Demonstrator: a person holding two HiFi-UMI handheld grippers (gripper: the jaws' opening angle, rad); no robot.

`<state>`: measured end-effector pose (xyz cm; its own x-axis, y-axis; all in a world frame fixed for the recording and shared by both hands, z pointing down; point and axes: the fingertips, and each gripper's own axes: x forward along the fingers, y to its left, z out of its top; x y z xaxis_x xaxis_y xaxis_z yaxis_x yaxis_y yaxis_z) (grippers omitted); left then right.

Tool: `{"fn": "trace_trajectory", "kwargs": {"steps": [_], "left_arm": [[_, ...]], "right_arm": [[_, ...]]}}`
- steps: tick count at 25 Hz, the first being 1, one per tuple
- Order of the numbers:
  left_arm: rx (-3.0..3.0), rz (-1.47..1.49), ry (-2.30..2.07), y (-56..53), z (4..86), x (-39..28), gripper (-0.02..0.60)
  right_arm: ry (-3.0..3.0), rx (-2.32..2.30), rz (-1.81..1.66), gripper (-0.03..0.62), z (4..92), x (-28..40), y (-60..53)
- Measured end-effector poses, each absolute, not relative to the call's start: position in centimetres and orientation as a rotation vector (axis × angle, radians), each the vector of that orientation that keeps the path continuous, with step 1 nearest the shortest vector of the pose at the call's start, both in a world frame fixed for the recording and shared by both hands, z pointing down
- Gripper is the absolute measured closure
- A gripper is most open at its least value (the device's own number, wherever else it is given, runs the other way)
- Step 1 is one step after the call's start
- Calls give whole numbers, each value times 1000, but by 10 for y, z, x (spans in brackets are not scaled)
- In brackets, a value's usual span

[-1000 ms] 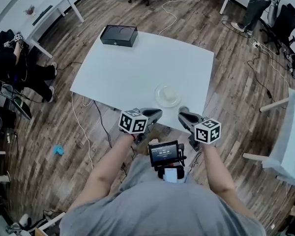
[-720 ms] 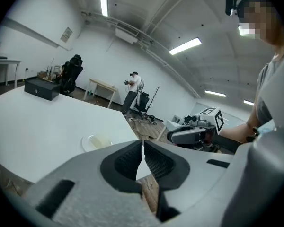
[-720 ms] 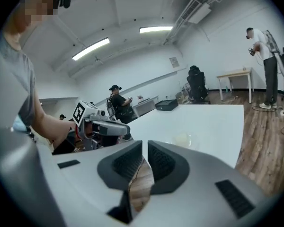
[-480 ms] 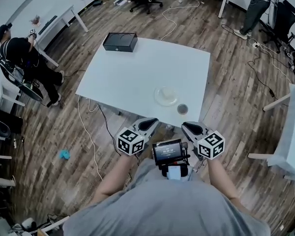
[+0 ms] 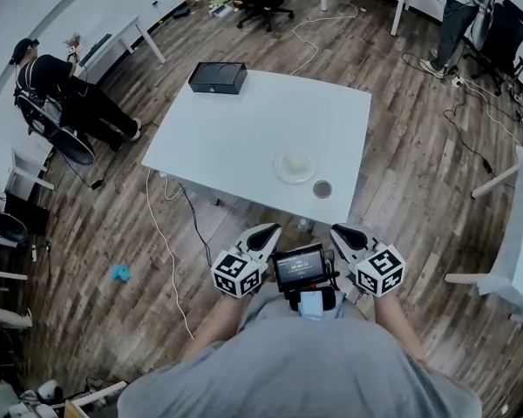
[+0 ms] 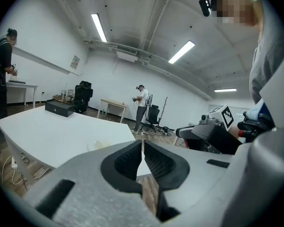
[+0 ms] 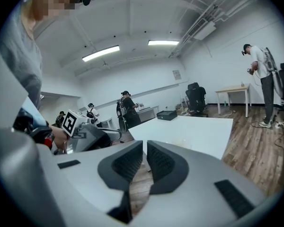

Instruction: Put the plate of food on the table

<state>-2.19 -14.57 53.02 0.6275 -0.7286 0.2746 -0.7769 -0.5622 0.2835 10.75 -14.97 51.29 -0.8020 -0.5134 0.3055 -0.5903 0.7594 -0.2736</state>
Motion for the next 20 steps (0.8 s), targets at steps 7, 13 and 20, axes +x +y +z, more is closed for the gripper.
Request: {"fn": "trace_trajectory", "kwargs": {"steps": [7, 13, 20], "left_arm": [[2507, 189, -1217, -137, 527, -5, 549], [2520, 193, -1240, -134, 521, -6, 549], [2521, 190, -1252, -129, 517, -1, 549]], "right_arm": [[-2728, 894, 513, 563, 511, 124, -145], [-2739, 915, 511, 563, 508, 135, -139], [-2757, 928, 501, 563, 502, 143, -136]]}}
